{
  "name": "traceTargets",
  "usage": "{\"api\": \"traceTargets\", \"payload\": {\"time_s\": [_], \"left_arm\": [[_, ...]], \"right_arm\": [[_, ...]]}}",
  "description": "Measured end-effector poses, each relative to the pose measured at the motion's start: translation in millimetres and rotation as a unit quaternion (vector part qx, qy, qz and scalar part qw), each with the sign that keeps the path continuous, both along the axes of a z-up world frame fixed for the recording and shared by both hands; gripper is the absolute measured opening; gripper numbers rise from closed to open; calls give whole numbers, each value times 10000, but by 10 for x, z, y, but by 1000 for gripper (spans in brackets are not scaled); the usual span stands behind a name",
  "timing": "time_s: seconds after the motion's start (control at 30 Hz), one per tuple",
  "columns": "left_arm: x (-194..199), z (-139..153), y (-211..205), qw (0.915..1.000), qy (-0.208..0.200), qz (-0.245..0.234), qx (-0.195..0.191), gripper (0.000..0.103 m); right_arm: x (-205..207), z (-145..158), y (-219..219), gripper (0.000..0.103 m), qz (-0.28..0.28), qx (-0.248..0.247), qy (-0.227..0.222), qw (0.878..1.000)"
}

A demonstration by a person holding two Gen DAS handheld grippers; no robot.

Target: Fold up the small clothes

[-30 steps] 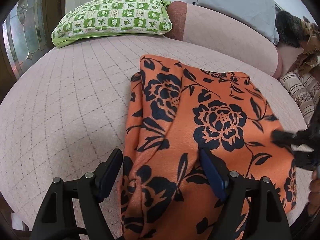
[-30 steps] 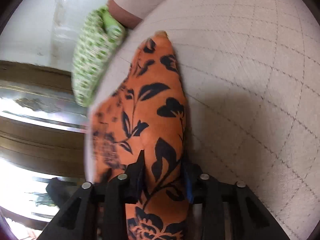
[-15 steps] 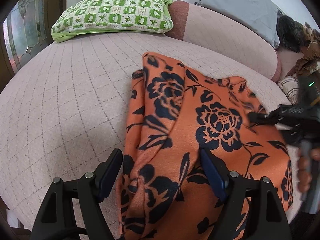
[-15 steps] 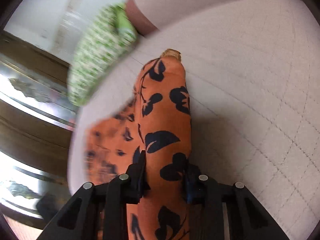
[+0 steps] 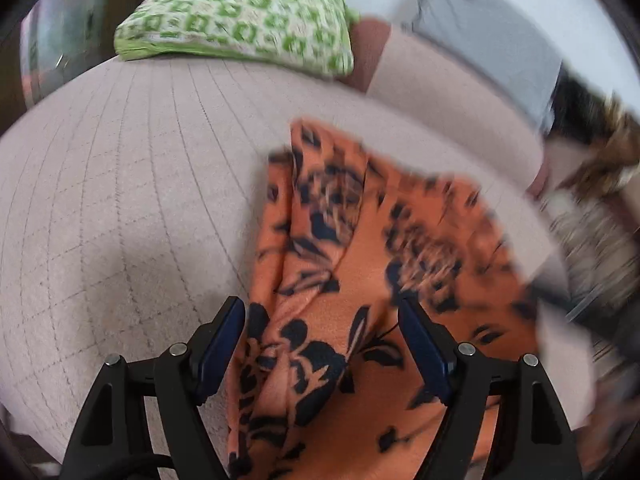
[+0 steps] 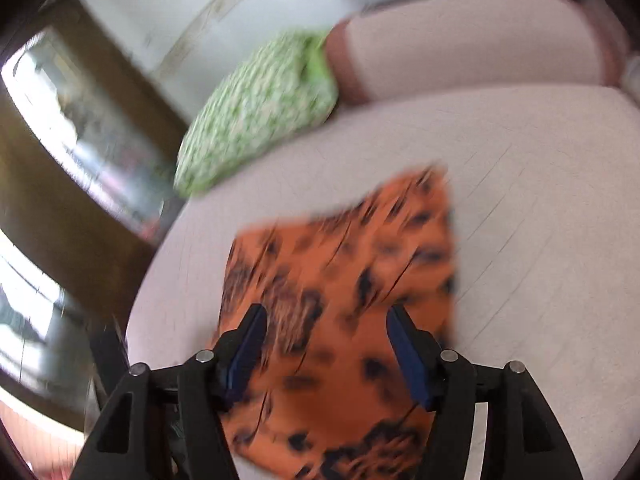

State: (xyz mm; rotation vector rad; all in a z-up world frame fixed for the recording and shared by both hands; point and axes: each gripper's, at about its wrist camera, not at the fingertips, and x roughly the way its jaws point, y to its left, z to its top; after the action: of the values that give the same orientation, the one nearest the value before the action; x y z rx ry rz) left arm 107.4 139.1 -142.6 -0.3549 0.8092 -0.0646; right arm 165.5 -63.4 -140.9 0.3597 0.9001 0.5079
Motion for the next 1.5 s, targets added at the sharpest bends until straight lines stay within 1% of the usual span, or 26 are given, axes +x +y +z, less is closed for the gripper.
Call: {"api": "traceTargets", "payload": {"time_s": [0.07, 0.1, 0.23, 0.27, 0.33, 0.43, 0.47, 0.5, 0.53, 0.6, 0.67, 0.7, 0.73, 0.77, 0.8, 0.9, 0.93, 0.97, 1.0, 1.07, 1.1, 1.23, 1.33, 1.43, 1.47, 1.5], "left_arm": [[-103, 114, 125, 9993, -296, 199, -60, 80], [-123, 119, 182, 9992, -291, 265, -80, 80], [-2, -285, 337, 9969, 704, 251, -227, 74], [-8, -246, 351, 9970, 704, 241, -212, 70], [2, -174, 356, 9957, 793, -6, -480, 41], [31, -19, 367, 9959, 635, -31, -649, 44], [74, 39, 374, 9959, 532, -89, -720, 51], [159, 103, 378, 9954, 465, -189, -818, 69], [277, 164, 395, 9950, 375, -251, -886, 74], [567, 203, 445, 9953, 306, -333, -852, 74], [877, 106, 442, 9943, 564, -345, -831, 72], [1042, -9, 451, 9915, 804, -469, -913, 39], [1229, -208, 435, 9835, 1286, -630, -1102, 23], [1298, -282, 486, 9787, 1384, -569, -1405, 22], [1317, -234, 496, 9793, 1359, -570, -1385, 22], [1214, 14, 273, 9938, 634, -888, -220, 20], [1276, -150, 259, 9917, 994, -794, -179, 23], [1279, -264, 335, 9908, 1083, -662, -476, 26], [1256, -255, 398, 9902, 1029, -615, -711, 28], [1219, -163, 406, 9904, 1071, -493, -725, 40], [1169, -87, 382, 9925, 1054, -396, -484, 50], [796, 281, 227, 9964, 651, -399, 374, 53], [428, 453, 205, 9960, 374, -336, 734, 64], [243, 300, 34, 9914, 501, -133, 1199, 71], [241, 159, -8, 9878, 724, -83, 1375, 71], [278, -4, -34, 9851, 1008, -54, 1392, 71]], "right_arm": [[27, -304, 64, 66, 242, -149, 493, 9984], [0, -337, 35, 66, 185, -152, 275, 9993], [54, -306, 5, 66, 226, -59, 386, 9990], [62, -294, 24, 66, 283, -90, 383, 9988], [70, -287, 64, 67, 399, -193, 307, 9985], [69, -289, 33, 67, 449, -177, 246, 9985], [46, -290, 34, 67, 451, -142, 251, 9986], [74, -299, 36, 67, 453, -81, 272, 9986], [90, -306, 35, 67, 461, -22, 286, 9985], [97, -328, 29, 67, 481, 48, 308, 9984], [88, -329, 8, 67, 504, 97, 312, 9982], [81, -329, -7, 67, 520, 120, 306, 9981], [87, -329, -4, 67, 527, 139, 309, 9980], [86, -330, -16, 67, 534, 167, 309, 9980], [85, -335, -32, 67, 543, 202, 314, 9978], [86, -343, -82, 67, 532, 342, 328, 9975], [91, -349, -70, 67, 535, 350, 317, 9975], [92, -356, -63, 67, 538, 355, 304, 9975], [89, -359, -53, 67, 548, 351, 310, 9974], [70, -332, -53, 67, 537, 336, 297, 9976], [75, -327, -58, 67, 535, 341, 308, 9975], [83, -292, -128, 67, 405, 554, 416, 9968], [-10, -154, -137, 67, 314, 566, 364, 9972], [-200, -26, -66, 72, 502, 682, 58, 9964], [-223, -70, -43, 81, 479, 632, 69, 9968], [-197, -197, -22, 81, 444, 568, 272, 9970]]}}
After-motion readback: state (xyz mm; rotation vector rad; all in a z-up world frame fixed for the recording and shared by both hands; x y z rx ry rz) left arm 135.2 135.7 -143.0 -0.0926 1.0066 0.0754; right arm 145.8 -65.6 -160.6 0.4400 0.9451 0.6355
